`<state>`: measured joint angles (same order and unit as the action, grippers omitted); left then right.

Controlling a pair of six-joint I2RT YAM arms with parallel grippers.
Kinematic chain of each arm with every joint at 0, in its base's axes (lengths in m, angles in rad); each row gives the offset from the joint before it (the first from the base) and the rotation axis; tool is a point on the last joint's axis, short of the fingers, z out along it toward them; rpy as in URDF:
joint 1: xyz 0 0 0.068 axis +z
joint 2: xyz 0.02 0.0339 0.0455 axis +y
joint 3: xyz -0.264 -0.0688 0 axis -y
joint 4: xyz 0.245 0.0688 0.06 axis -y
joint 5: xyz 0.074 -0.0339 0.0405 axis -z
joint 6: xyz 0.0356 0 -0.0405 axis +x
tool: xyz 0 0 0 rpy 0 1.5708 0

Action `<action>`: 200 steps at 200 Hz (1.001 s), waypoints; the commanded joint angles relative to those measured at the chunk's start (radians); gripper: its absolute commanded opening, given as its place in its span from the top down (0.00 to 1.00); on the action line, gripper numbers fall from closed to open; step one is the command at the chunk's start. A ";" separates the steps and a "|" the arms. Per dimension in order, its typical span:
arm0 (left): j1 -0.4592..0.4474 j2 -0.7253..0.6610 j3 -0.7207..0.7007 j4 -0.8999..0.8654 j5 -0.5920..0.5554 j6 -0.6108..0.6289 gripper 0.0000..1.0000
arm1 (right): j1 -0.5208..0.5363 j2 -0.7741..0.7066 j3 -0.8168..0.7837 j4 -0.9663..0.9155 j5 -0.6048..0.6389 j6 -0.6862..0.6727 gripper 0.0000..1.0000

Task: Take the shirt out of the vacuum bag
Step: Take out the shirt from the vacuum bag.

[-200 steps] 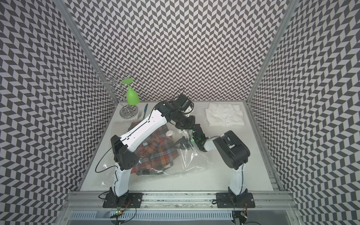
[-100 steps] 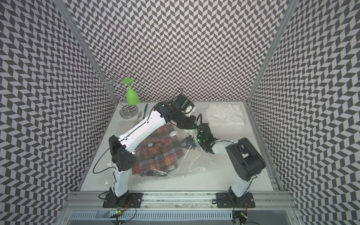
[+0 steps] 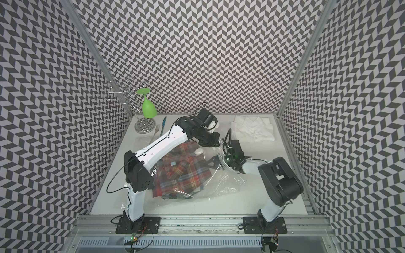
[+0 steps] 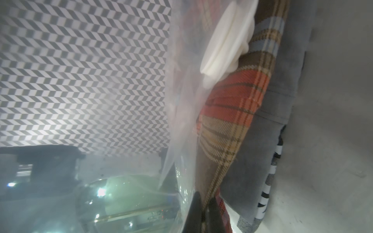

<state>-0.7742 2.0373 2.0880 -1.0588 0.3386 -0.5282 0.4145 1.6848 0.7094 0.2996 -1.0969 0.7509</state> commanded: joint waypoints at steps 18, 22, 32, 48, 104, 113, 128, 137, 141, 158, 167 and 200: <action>0.024 -0.031 -0.014 0.002 -0.003 0.020 1.00 | -0.013 0.071 0.022 -0.049 -0.001 -0.088 1.00; 0.027 -0.031 -0.016 0.004 -0.003 0.021 1.00 | -0.014 0.074 0.030 -0.055 -0.002 -0.090 1.00; 0.034 -0.037 -0.021 0.006 -0.003 0.021 1.00 | -0.020 0.071 0.042 -0.046 -0.016 -0.077 1.00; 0.046 -0.047 -0.029 0.005 -0.008 0.022 1.00 | -0.049 -0.021 0.029 0.003 -0.045 -0.014 1.00; 0.106 -0.108 -0.126 0.042 -0.001 0.025 1.00 | -0.204 -0.307 -0.141 -0.213 -0.026 -0.106 1.00; 0.109 -0.105 -0.128 0.041 0.000 0.030 1.00 | -0.219 -0.302 -0.174 -0.211 -0.014 -0.106 1.00; 0.112 -0.101 -0.128 0.038 0.003 0.037 1.00 | -0.238 -0.293 -0.186 -0.251 0.019 -0.141 1.00; 0.113 -0.100 -0.128 0.038 0.007 0.039 1.00 | -0.245 -0.287 -0.176 -0.297 0.045 -0.178 1.00; 0.113 -0.098 -0.128 0.038 0.008 0.038 1.00 | -0.247 -0.285 -0.170 -0.319 0.060 -0.196 1.00; 0.116 -0.098 -0.126 0.037 0.013 0.039 1.00 | -0.261 -0.262 -0.143 -0.444 0.132 -0.280 1.00; 0.118 -0.098 -0.128 0.040 0.011 0.041 1.00 | -0.270 -0.239 -0.126 -0.516 0.183 -0.324 1.00; 0.120 -0.104 -0.125 0.052 0.027 0.042 0.99 | -0.283 -0.198 -0.123 -0.548 0.223 -0.362 1.00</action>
<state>-0.6628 1.9392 1.9610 -1.0256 0.3721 -0.5060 0.1497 1.4677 0.5827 -0.1734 -0.9459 0.4709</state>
